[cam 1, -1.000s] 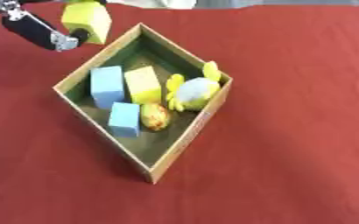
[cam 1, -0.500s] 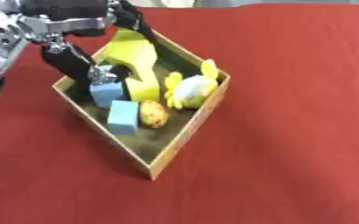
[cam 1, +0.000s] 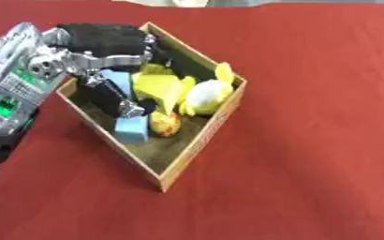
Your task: Pick up objects on the table and place them in the box.
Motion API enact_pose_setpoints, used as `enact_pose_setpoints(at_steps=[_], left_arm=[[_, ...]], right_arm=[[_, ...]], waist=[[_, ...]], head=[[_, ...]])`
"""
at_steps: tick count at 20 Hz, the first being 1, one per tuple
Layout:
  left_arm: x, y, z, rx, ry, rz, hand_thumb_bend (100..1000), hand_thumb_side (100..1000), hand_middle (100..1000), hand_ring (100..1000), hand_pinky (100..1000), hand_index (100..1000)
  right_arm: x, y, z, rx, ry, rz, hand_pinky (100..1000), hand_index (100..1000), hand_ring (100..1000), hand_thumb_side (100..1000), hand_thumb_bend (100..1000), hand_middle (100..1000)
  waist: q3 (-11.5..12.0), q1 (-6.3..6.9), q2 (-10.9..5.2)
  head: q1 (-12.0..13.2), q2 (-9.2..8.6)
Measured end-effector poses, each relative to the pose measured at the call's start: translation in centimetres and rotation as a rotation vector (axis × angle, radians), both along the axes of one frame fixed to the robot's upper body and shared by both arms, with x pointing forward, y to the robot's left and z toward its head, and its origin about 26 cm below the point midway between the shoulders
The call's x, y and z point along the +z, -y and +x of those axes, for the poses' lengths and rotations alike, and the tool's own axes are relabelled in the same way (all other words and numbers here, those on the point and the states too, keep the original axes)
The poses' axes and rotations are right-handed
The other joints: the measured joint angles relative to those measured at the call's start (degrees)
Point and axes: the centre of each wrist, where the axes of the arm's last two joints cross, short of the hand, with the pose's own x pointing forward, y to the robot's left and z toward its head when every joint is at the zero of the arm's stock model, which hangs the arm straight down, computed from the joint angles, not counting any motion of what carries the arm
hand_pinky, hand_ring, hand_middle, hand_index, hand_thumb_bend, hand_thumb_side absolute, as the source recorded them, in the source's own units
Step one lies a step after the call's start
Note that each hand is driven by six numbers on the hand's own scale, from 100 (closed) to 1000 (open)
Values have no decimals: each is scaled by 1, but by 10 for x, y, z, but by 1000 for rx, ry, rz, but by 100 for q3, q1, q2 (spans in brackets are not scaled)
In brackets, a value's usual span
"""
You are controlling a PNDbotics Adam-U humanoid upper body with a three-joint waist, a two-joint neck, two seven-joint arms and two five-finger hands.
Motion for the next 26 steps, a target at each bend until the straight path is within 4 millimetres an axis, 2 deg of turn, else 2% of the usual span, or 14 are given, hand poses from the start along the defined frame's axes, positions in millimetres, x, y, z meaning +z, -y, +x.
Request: enact_pose_setpoints(at_steps=[1,2,3,4,7,9,12,15,16,18,20,22,23,26], left_arm=[[-3,0,2,8,3,5,325,246,738,829,893,890],[-6,0,3,13,8,9,421,385,773,865,931,910],[-7,0,5,19,20,16,460,428,791,882,950,919],[-8,0,5,24,36,21,543,531,822,913,980,937],[-10,0,6,37,82,35,597,635,854,948,1000,953],[-11,-1,6,44,110,38,650,738,870,972,1000,956],[-12,-1,6,51,148,27,686,786,875,980,1000,958],[-11,-4,5,55,171,-6,613,738,864,970,1000,956],[-10,-5,4,53,179,-30,521,695,849,961,1000,949],[-6,-10,0,39,184,-119,397,662,818,930,979,942],[4,-18,-8,17,187,-266,223,684,763,883,958,917],[17,-31,-16,11,188,-466,135,729,724,853,944,877],[24,-39,-20,16,187,-573,104,742,710,844,939,855],[45,-58,-33,28,194,-882,100,724,697,832,930,835]], right_arm=[[0,0,0,0,-1,2,874,814,808,543,100,629],[-1,0,0,0,-2,3,874,814,808,543,100,629],[-1,0,0,0,-3,4,874,814,808,543,100,629],[-2,0,0,0,-4,4,874,814,808,543,100,629],[-2,0,0,-1,-7,3,874,814,808,543,100,629],[-2,0,0,-1,-8,4,874,814,809,543,100,629],[-2,0,0,-1,-8,4,874,813,809,543,100,629],[-2,0,0,-2,-8,5,873,813,809,543,100,629],[-2,0,0,-2,-8,5,873,814,809,543,100,629],[-2,0,0,-3,-8,5,873,814,809,543,100,630],[-2,0,0,-4,-7,7,873,814,809,543,100,630],[-2,1,0,-6,-5,9,873,814,809,544,100,630],[-2,1,0,-6,-3,11,873,814,809,544,100,630],[-2,1,0,-9,-1,14,873,813,809,544,100,630]], waist=[[-1,0,0],[-1,0,0],[-2,0,0],[-2,0,0],[0,0,0],[2,0,0],[4,0,0],[5,0,0],[6,0,0],[8,0,0],[19,0,0],[50,0,0],[54,0,0],[74,0,0]], head=[[0,0],[-1,0],[-2,0],[-3,0],[-3,0],[-3,0],[-3,0],[-7,0],[-14,0],[-24,2],[-52,5],[-83,7],[-98,7],[-135,7]])
